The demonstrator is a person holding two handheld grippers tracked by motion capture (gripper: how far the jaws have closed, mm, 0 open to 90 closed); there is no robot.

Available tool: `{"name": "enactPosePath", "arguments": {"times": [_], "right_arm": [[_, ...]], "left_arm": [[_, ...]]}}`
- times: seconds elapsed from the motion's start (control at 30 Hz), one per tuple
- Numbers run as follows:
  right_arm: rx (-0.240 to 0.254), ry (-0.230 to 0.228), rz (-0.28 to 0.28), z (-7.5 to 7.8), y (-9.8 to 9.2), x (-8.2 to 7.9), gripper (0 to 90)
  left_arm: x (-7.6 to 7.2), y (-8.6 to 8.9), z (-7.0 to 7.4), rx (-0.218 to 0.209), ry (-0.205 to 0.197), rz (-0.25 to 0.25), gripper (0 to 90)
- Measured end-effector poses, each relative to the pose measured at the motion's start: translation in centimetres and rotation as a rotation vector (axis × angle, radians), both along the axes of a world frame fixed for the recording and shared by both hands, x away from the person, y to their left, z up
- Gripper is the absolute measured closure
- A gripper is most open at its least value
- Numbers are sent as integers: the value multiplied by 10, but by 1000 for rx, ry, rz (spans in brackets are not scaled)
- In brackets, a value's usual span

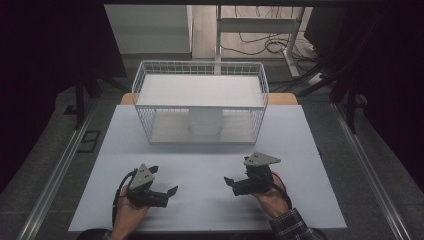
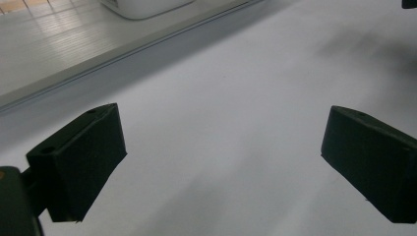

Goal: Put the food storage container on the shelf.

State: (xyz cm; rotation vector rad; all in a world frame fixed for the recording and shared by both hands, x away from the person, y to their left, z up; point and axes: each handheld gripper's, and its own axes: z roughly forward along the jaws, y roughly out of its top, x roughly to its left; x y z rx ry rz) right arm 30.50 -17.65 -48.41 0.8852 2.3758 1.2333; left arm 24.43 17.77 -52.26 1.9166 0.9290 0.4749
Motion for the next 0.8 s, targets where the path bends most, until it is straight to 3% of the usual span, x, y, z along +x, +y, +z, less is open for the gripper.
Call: {"name": "enactPosePath", "arguments": {"times": [0.8], "right_arm": [[-36,0,-24,-3,-19,-16,0]], "left_arm": [[-4,10,3,14,14,16,31]]}}
